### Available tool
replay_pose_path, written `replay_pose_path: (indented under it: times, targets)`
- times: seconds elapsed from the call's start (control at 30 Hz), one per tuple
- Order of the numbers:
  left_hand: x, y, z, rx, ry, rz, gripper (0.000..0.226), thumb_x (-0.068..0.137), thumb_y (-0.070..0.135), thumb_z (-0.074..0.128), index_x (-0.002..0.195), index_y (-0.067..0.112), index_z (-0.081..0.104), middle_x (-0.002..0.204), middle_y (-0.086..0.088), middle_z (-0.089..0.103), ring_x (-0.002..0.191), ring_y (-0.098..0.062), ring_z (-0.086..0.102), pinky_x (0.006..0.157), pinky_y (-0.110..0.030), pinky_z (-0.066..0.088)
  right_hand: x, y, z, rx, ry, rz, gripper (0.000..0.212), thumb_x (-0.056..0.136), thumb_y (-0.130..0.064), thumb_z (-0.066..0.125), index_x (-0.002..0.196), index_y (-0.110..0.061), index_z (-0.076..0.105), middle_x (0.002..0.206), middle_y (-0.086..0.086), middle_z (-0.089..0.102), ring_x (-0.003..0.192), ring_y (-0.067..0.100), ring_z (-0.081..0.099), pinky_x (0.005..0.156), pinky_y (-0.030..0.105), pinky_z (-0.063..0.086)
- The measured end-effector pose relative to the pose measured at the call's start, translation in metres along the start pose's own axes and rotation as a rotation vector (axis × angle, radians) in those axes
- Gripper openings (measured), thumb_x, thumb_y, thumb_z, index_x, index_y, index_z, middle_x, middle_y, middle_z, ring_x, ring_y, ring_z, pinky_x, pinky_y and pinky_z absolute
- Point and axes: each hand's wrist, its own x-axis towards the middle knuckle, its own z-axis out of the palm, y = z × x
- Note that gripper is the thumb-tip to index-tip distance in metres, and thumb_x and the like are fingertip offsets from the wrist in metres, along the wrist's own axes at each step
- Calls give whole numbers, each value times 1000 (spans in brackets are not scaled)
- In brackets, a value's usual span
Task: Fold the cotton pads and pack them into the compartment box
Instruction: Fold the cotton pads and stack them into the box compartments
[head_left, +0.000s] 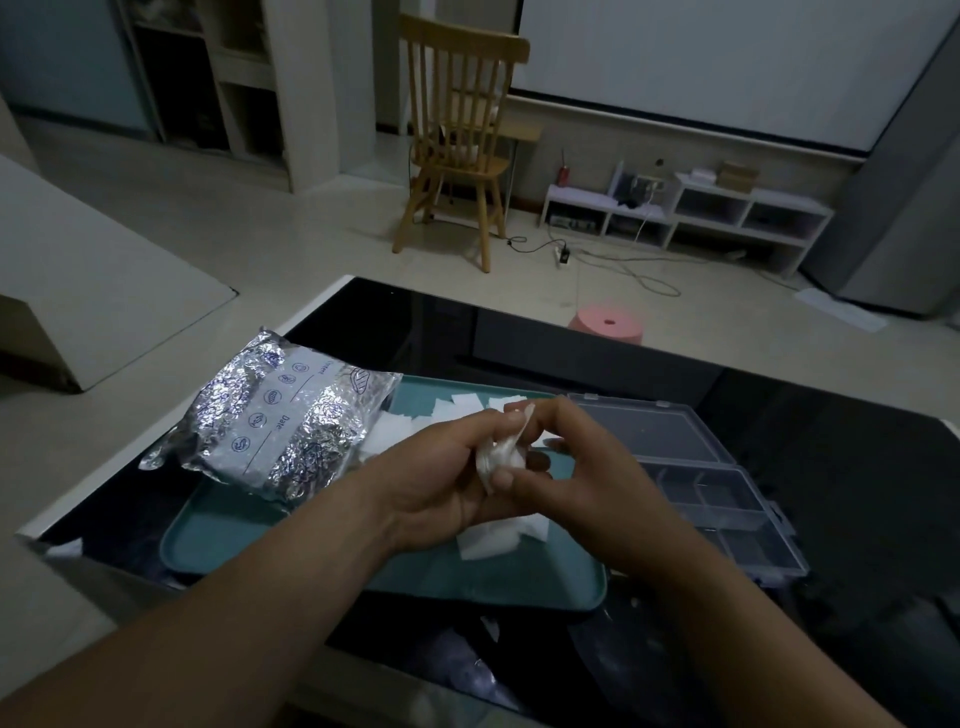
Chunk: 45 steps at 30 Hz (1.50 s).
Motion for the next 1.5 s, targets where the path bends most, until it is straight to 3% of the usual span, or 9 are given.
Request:
replay_pose_path:
  times: [0.1, 0.33, 0.5, 0.6, 0.77, 0.9, 1.13, 1.43, 1.5]
  targets:
    - [1, 0, -1, -27, 39, 26, 29, 100, 18, 58, 125, 7, 69, 99, -14, 73, 96, -25, 72, 80, -39, 63, 0, 0, 0, -5, 8, -4, 26, 92, -34, 77, 112, -34, 60, 118, -23, 67, 116, 0, 61, 104, 31, 46]
    - [0, 0, -1, 35, 89, 45, 25, 102, 21, 55, 123, 18, 69, 99, -8, 72, 82, -17, 71, 70, -35, 60, -1, 4, 3, 30, 22, 57, 14, 99, -46, 66, 109, -37, 63, 115, -17, 67, 111, 2, 63, 99, 36, 51]
    - [2, -1, 3, 53, 129, 50, 36, 101, 35, 61, 128, 13, 67, 100, -11, 69, 76, -21, 68, 58, -28, 58, 6, 9, 1, 125, 230, 87, 7, 100, -15, 66, 98, -21, 65, 89, -3, 70, 80, 10, 67, 72, 28, 56]
    - [1, 1, 4, 73, 154, 83, 33, 102, 38, 61, 127, 18, 68, 101, -9, 70, 76, -19, 69, 55, -24, 56, 10, 8, -7, 338, 241, 165, 13, 99, -11, 66, 109, -18, 65, 99, 14, 72, 93, 32, 70, 86, 47, 57]
    - [-2, 3, 7, 19, 128, 76, 43, 102, 48, 55, 127, 15, 68, 103, -10, 74, 82, -23, 73, 57, -26, 58, 12, 10, -12, 448, 141, 212, 11, 102, -13, 61, 101, -9, 71, 103, 15, 76, 95, 32, 67, 98, 53, 52]
    - [-4, 2, 7, -1, 57, 42, 45, 103, 49, 52, 120, 14, 74, 102, -14, 71, 88, -27, 71, 60, -28, 62, 11, 10, -9, 419, 65, 211, 15, 103, -11, 60, 97, -5, 72, 87, 3, 74, 85, 15, 68, 83, 33, 55]
    - [-3, 0, 8, 4, -1, 13, 55, 103, 53, 50, 134, 9, 64, 108, -18, 66, 77, -21, 69, 63, -26, 62, 11, 7, 4, 467, 180, 317, 15, 102, -17, 64, 98, -7, 75, 85, 4, 78, 78, 16, 72, 73, 27, 59]
    - [3, -6, 2, 67, 17, 97, 45, 102, 48, 52, 138, 21, 62, 110, -13, 67, 79, -18, 66, 63, -26, 59, 14, 10, 11, 608, 192, 471, 16, 97, -18, 64, 94, -11, 78, 86, 10, 77, 89, 26, 70, 98, 48, 51]
    - [2, -6, 3, 96, 17, 108, 45, 101, 48, 53, 137, 22, 62, 110, -11, 70, 80, -18, 68, 64, -25, 59, 13, 10, 13, 621, 188, 478, 17, 98, -18, 64, 97, -9, 78, 90, 12, 78, 89, 25, 72, 91, 43, 55]
